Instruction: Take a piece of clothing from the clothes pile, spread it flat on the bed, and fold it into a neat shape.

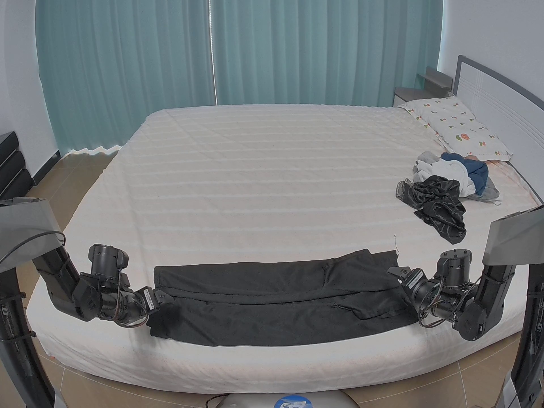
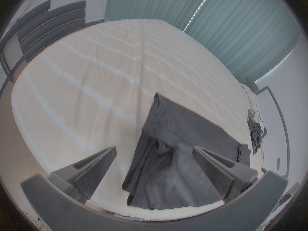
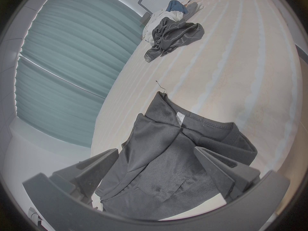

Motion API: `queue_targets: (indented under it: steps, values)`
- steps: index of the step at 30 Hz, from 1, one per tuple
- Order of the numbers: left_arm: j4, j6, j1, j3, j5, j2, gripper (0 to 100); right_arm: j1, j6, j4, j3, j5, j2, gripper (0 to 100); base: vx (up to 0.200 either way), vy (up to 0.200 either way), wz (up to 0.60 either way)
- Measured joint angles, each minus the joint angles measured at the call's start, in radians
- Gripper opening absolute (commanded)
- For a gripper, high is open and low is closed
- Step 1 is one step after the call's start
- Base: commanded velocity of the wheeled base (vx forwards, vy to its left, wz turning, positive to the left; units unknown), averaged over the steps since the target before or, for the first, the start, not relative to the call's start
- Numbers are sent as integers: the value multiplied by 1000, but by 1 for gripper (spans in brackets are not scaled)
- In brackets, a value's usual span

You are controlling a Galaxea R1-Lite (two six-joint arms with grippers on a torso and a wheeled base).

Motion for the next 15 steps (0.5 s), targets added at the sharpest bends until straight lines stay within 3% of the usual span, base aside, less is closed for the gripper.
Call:
queue_targets:
  steps: [2,3,15]
  values:
    - [-2,1,-2,7,1,9,100,0,0,0,0,0,0,100,0,0,0]
    - [-3,1,-4,8,1,13,0,0,0,0,0,0,1,100,0,0,0]
    - [-1,4,-7,16,20,49,0,-1,0,0,1,0,1,100,0,0,0]
